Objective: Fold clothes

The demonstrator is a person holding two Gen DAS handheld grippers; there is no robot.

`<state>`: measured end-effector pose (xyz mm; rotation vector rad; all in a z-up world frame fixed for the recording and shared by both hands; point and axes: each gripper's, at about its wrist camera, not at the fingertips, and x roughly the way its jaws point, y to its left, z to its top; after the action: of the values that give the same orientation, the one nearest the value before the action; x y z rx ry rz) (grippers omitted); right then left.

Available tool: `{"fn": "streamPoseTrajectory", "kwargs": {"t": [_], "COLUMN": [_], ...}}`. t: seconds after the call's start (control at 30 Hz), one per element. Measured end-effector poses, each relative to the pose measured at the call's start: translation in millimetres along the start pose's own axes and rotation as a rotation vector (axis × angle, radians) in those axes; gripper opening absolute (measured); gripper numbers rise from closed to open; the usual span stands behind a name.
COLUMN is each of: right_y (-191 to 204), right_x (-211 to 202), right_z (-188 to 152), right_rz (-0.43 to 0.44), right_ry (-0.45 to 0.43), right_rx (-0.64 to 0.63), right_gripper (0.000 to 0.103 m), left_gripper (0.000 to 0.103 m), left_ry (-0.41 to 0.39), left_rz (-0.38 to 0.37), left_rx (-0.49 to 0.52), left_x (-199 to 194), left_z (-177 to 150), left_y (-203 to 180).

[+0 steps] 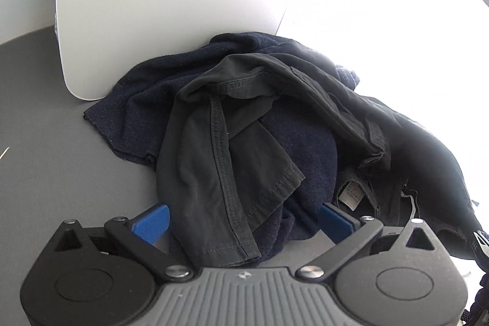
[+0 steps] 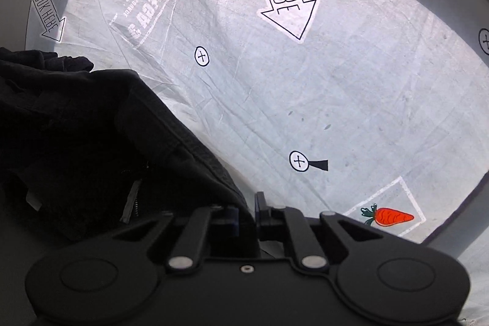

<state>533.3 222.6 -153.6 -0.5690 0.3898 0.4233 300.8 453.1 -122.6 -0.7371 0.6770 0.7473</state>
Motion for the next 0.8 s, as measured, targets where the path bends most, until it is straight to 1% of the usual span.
{"fn": "streamPoseTrajectory", "kwargs": {"t": [0.07, 0.13, 0.2, 0.33, 0.4, 0.47, 0.53, 0.57, 0.63, 0.67, 0.7, 0.73, 0.77, 0.8], "right_y": [-22, -39, -51, -114, -144, -173, -208, -225, -243, -251, -259, -261, -261, -262], "right_x": [-40, -80, -128, -199, -231, -255, -267, -270, -257, -249, -242, -244, -248, -252], "right_z": [-23, -47, -78, -136, -156, -172, -189, -200, -228, -242, -257, -263, -268, -273], "right_rz": [-0.011, -0.030, -0.086, -0.142, -0.194, -0.245, -0.278, -0.294, -0.244, -0.215, -0.185, -0.176, -0.171, -0.167], "right_ry": [-0.013, -0.026, -0.036, -0.002, 0.010, 0.020, 0.063, 0.089, 0.233, 0.310, 0.386, 0.397, 0.393, 0.389], "right_rx": [0.027, 0.022, -0.019, 0.037, 0.037, 0.071, 0.164, 0.245, 0.303, 0.326, 0.349, 0.373, 0.396, 0.420], "right_gripper": [0.009, 0.009, 0.009, 0.010, 0.011, 0.011, 0.012, 0.013, 0.022, 0.028, 0.031, 0.031, 0.035, 0.048], "left_gripper": [0.102, 0.102, 0.102, 0.102, 0.102, 0.102, 0.102, 0.102, 0.102, 0.102, 0.102, 0.102, 0.102, 0.102], "left_ry": [-0.017, -0.029, -0.029, -0.022, -0.010, 0.007, 0.017, 0.022, 0.031, 0.036, 0.041, 0.046, 0.048, 0.046], "left_rz": [-0.022, -0.042, -0.058, -0.080, -0.084, -0.090, -0.095, -0.096, -0.099, -0.104, -0.110, -0.118, -0.122, -0.121], "left_rx": [0.016, 0.027, 0.038, 0.080, 0.095, 0.106, 0.107, 0.104, 0.097, 0.097, 0.097, 0.098, 0.098, 0.096], "left_x": [-20, -38, -55, -87, -99, -110, -120, -123, -128, -129, -129, -129, -129, -128], "left_z": [-14, -30, -50, -97, -120, -145, -168, -178, -195, -202, -208, -213, -216, -218], "left_y": [-12, -23, -32, -49, -54, -60, -64, -65, -69, -71, -74, -77, -79, -81]}}
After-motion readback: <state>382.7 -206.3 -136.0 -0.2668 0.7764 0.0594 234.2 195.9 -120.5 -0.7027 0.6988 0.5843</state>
